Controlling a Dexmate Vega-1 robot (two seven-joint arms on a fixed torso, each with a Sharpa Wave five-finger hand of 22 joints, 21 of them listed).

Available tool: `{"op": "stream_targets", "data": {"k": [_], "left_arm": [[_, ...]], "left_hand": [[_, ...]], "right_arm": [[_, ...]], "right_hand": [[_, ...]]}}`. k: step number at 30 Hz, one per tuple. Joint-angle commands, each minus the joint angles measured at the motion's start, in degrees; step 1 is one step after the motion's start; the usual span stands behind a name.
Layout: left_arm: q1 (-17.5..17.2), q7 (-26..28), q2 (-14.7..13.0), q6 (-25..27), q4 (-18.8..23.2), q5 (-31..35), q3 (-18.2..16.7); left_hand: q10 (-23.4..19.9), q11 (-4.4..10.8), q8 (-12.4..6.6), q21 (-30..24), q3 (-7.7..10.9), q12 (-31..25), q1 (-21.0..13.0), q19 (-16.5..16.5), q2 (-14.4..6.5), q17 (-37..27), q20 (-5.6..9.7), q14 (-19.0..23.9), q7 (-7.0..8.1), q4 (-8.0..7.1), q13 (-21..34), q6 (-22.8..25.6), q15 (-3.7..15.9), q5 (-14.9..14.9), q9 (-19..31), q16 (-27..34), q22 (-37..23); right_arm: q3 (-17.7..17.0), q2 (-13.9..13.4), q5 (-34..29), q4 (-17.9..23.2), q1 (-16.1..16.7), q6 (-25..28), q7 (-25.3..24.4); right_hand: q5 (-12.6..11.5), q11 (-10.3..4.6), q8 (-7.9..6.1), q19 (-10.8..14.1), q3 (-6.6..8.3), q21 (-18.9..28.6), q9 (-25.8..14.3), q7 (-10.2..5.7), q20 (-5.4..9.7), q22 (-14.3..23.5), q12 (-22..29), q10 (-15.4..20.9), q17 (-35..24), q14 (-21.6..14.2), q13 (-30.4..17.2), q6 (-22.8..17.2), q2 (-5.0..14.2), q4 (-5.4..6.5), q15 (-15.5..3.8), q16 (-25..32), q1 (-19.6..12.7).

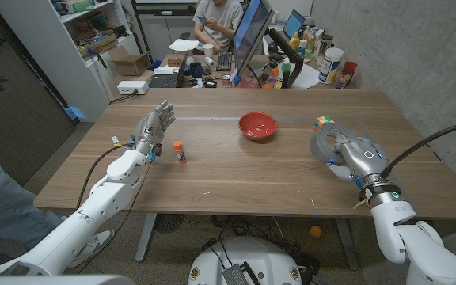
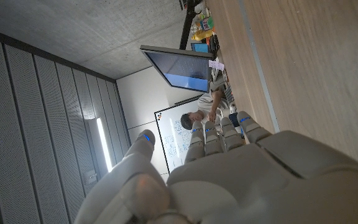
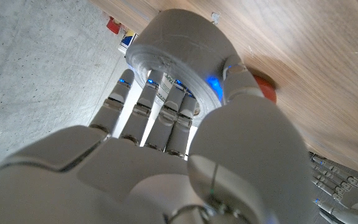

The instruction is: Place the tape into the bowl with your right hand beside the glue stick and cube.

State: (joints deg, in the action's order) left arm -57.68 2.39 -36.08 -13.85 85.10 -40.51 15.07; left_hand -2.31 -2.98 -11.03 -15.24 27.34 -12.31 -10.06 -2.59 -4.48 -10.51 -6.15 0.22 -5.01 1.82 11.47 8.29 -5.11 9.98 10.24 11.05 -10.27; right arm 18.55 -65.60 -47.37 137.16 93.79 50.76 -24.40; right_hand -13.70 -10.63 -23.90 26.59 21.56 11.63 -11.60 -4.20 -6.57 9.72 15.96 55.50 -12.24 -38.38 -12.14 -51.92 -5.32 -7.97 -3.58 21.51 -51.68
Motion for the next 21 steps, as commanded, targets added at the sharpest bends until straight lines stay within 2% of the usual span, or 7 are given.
{"op": "stream_targets", "data": {"k": [1,21], "left_arm": [[-1.1,0.0,-0.7,-0.3,0.3,-0.5,-0.9],[-1.6,-1.4,-1.1,-1.0,-1.4,-1.7,-2.1]], "left_hand": [[0.0,-0.19,0.05,0.1,0.23,-0.1,0.5,0.4,0.0,-0.2,-0.10,-0.2,-0.12,0.31,0.1,0.5,-0.10,0.3,0.3,0.0,-0.1],[-0.1,-0.18,0.05,0.3,0.26,-0.1,0.5,0.6,-0.1,-0.2,-0.02,-0.2,-0.17,0.45,0.1,0.5,-0.15,0.3,0.3,0.0,-0.1]], "right_arm": [[1.8,1.0,-1.9,-0.3,-3.1,-2.1,1.9],[6.0,3.8,-7.3,-1.6,-10.3,-6.8,7.5]], "right_hand": [[-0.3,-1.74,-0.39,0.6,-0.38,0.1,-0.2,-6.35,-0.34,0.2,-0.1,1.7,0.1,-0.6,-0.1,-9.0,8.32,0.02,-2.37,-0.4,-8.0],[-0.2,-1.69,-0.26,1.4,-1.08,0.2,-0.2,-6.41,-0.78,0.2,-0.5,1.9,0.0,-1.0,-0.2,-9.0,8.71,0.16,-2.28,-0.4,-8.1]]}}
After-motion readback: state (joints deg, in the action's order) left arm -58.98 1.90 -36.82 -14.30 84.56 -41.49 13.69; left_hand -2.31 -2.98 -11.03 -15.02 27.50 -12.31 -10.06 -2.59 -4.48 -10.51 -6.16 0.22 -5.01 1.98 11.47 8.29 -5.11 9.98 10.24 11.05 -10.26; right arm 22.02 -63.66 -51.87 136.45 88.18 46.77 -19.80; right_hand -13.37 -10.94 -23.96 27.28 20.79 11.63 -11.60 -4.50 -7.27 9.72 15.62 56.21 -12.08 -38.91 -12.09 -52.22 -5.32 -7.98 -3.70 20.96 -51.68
